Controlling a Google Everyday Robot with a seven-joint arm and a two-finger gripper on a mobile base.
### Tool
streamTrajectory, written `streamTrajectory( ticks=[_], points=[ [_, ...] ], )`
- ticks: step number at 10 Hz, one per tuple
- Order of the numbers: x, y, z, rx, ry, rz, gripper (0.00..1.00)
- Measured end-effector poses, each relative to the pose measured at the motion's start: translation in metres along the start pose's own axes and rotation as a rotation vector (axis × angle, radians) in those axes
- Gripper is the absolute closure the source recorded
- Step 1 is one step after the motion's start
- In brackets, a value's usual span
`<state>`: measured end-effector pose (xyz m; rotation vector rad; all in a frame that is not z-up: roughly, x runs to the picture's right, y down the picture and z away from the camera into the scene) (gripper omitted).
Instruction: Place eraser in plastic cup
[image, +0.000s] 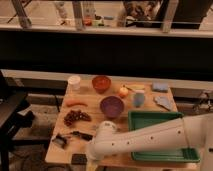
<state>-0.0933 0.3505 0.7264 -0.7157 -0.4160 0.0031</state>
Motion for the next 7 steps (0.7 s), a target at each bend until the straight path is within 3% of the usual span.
streamTrajectory(
  ticks=[7],
  points=[
    [0.0004,0.0000,0.0078,-0.021,-0.014,-0.011,0.95]
  ],
)
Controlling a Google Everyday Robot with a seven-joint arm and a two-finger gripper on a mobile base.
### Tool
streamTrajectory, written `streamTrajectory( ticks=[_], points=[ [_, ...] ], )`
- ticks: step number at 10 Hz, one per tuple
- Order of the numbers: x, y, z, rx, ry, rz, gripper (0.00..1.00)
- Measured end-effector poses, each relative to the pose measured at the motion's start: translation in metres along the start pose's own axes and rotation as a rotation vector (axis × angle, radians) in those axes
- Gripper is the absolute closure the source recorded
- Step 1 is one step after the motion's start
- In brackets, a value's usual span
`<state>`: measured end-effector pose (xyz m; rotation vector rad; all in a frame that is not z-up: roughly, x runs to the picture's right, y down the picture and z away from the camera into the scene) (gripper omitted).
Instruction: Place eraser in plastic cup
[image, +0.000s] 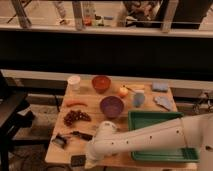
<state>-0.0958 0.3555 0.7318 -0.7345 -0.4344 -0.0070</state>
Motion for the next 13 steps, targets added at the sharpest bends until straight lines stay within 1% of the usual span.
streamTrajectory(
  ticks=[1,4,5,7,9,11,12,13],
  points=[
    [0.000,0.000,0.000,-0.001,0.002,-0.001,0.99],
    [0.000,0.001,-0.002,-0.004,0.005,-0.004,1.00],
    [0.002,0.001,-0.007,-0.001,0.011,-0.010,1.00],
    [-0.006,-0.004,-0.033,0.022,0.003,-0.023,1.00],
    [-0.014,-0.008,-0.069,0.043,0.009,-0.036,1.00],
    [-0.022,-0.010,-0.092,0.064,0.018,-0.063,1.00],
    [-0.021,-0.013,-0.107,0.082,0.015,-0.070,1.00],
    [-0.014,-0.014,-0.119,0.094,0.003,-0.072,1.00]
  ],
)
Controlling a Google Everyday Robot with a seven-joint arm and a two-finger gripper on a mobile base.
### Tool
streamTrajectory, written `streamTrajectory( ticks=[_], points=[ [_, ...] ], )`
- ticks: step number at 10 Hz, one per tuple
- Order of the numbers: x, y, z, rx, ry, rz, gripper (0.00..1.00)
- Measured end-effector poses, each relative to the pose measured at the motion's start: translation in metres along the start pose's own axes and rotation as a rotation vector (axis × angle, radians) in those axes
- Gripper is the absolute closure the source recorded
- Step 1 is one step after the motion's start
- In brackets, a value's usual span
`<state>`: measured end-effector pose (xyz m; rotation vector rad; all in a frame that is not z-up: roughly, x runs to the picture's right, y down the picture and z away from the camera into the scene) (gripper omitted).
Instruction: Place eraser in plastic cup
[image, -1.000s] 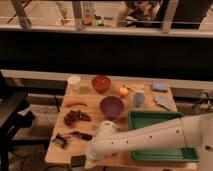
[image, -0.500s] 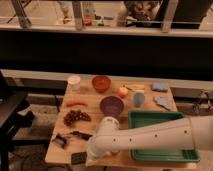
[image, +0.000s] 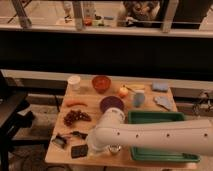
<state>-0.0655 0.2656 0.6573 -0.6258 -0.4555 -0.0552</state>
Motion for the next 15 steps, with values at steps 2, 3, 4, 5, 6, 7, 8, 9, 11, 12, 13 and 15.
streamTrajectory(
  ticks=[2,3,4,5,6,7,8,9,11,12,13,15],
  points=[
    [0.021,0.001,-0.027,0.029,-0.032,0.005,1.00],
    [0.036,0.004,-0.047,0.057,-0.048,0.012,1.00],
    [0.045,0.007,-0.061,0.076,-0.056,0.020,1.00],
    [0.051,0.010,-0.076,0.094,-0.061,0.026,1.00],
    [0.055,0.013,-0.086,0.109,-0.063,0.033,1.00],
    [0.057,0.014,-0.088,0.113,-0.060,0.035,1.00],
    [0.059,0.011,-0.086,0.117,-0.057,0.036,1.00],
    [0.065,0.001,-0.082,0.121,-0.052,0.039,1.00],
    [0.078,-0.020,-0.075,0.127,-0.038,0.044,1.00],
    [0.088,-0.034,-0.073,0.130,-0.027,0.051,1.00],
    [0.102,-0.044,-0.073,0.131,-0.011,0.066,1.00],
    [0.132,-0.060,-0.076,0.131,0.017,0.099,1.00]
  ],
)
